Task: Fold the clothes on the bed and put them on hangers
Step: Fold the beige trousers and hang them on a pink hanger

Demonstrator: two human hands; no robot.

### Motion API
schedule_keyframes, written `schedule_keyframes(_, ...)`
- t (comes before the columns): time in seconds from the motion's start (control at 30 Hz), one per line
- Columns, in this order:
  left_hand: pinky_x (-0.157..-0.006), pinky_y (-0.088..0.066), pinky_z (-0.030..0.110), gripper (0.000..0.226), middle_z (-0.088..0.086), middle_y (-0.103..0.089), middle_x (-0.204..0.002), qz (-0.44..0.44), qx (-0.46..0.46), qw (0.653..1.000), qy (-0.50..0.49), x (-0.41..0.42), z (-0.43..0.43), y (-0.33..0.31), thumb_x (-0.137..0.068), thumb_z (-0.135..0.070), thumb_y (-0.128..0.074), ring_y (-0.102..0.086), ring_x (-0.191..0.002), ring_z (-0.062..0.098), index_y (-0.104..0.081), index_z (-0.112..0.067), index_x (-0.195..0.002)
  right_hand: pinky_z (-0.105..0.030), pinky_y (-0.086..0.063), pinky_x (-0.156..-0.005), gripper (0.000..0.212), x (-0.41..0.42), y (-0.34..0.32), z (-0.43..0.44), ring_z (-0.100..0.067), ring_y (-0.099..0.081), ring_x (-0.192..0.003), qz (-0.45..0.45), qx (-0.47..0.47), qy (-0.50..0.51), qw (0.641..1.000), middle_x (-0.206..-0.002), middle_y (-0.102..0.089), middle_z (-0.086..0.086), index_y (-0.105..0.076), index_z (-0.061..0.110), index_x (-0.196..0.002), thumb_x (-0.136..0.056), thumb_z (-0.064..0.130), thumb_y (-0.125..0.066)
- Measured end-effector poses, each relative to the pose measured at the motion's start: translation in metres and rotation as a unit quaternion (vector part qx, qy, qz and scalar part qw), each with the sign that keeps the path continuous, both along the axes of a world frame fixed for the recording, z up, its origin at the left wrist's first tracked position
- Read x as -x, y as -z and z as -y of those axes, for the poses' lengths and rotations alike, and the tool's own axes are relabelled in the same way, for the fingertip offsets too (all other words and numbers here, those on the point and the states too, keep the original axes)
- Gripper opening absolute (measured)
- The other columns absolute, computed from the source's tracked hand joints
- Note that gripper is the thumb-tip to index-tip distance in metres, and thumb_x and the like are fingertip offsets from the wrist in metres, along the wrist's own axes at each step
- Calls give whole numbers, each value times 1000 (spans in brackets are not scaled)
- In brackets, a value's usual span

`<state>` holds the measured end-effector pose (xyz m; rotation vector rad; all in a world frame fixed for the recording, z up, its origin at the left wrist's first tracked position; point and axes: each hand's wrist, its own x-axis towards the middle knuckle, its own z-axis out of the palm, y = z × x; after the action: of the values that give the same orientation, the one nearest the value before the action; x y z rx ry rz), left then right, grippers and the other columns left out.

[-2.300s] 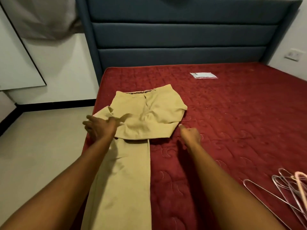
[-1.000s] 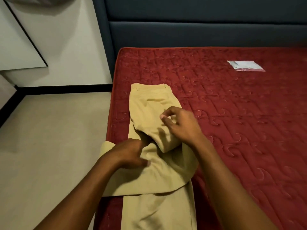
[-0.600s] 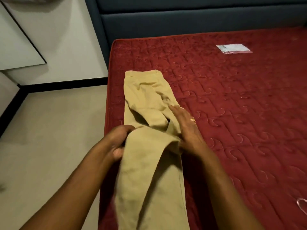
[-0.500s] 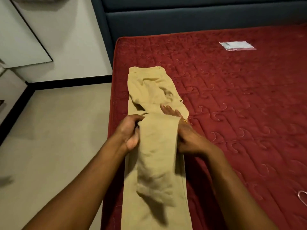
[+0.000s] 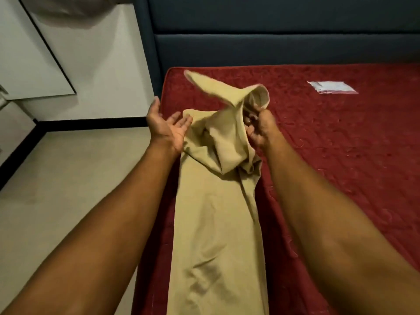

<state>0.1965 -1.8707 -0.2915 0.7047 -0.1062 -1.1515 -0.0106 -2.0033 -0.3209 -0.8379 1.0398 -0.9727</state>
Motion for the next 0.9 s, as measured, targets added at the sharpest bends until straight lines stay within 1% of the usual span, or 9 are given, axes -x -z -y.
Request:
schedule_keyframes(0.1, -90, -55, 39, 56, 7, -64, -119, 316, -168, 933, 26, -6, 18, 22, -96, -37, -60, -64, -107, 23, -48, -14, -145, -35, -53, -81, 70, 5, 22, 0, -18, -62, -93, -213, 85, 34, 973, -115, -71, -10, -67, 4, -125, -82, 58, -54)
schedule_keyframes(0.27, -103, -42, 39, 75, 9, -56, -143, 712, -256, 620, 206, -16, 26, 80, -83, -46, -78, -53, -130, 29, -49, -14, -144, -48, -54, -80, 87, 50, 43, -55, -20, -66, -81, -275, 104, -2, 956, -88, -74, -16, -72, 1, -94, -86, 84, -47)
schedule_keyframes(0.33, -105, -35, 51, 61, 9, -55, -140, 825, -251, 474, 179, -18, 24, 86, -82, -58, -73, -45, -130, 36, -62, -21, -129, -40, -55, -76, 49, 68, 52, -60, -15, -67, -75, -294, 144, -67, 943, -82, -76, -7, -75, 6, -84, -86, 55, -75)
schedule_keyframes(0.4, -104, -28, 53, 41, 2, -55, -133, 865, -242, 412, 152, -19, 24, 85, -82, -60, -72, -39, -129, 33, -73, -29, -109, -35, -49, -66, 13, 74, 57, -54, -18, -64, -66, -308, 162, -68, 935, -73, -73, -3, -74, 9, -75, -76, 21, -78)
schedule_keyframes(0.47, -100, -29, 48, 21, -6, -59, -119, 861, -199, 454, 116, -21, 26, 86, -86, -49, -73, -42, -124, 26, -75, -31, -96, -35, -42, -55, 8, 72, 58, -45, -23, -52, -56, -263, 134, 12, 955, -63, -62, -10, -66, 7, -64, -69, 13, -64)
schedule_keyframes(0.57, -90, -47, 40, 11, -8, -65, -98, 741, -195, 640, -61, -25, 26, 78, -92, -35, -66, -60, -103, 22, -70, -25, -94, -33, -38, -55, 18, 67, 62, -32, -21, -51, -61, -185, 58, 142, 971, -67, -58, -7, -63, 13, -64, -75, 0, -59)
schedule_keyframes(0.63, -77, -47, 30, 6, -3, -65, -98, 652, -251, 709, -98, -25, 26, 79, -94, -25, -64, -62, -95, 21, -64, -22, -99, -30, -44, -56, 22, 60, 71, -28, -20, -62, -67, -194, 24, 136, 971, -78, -71, -2, -72, 15, -78, -80, -1, -57)
schedule_keyframes(0.77, -68, -46, 29, 31, -4, -61, -97, 594, -288, 746, 85, -33, 21, 91, -80, -18, -65, -63, -93, 21, -61, -24, -110, -36, -52, -64, 23, 46, 83, -33, -28, -72, -85, -242, -2, 130, 962, -91, -74, -2, -71, 15, -98, -84, 26, -57)
schedule_keyframes(0.9, -75, -51, 33, 15, -6, -69, -95, 684, -205, 690, 120, -41, 23, 76, -91, -35, -71, -65, -89, 15, -72, -27, -103, -26, -61, -81, 23, 53, 63, -34, -13, -75, -96, -175, 108, 7, 978, -108, -77, 0, -74, 12, -114, -94, 21, -75)
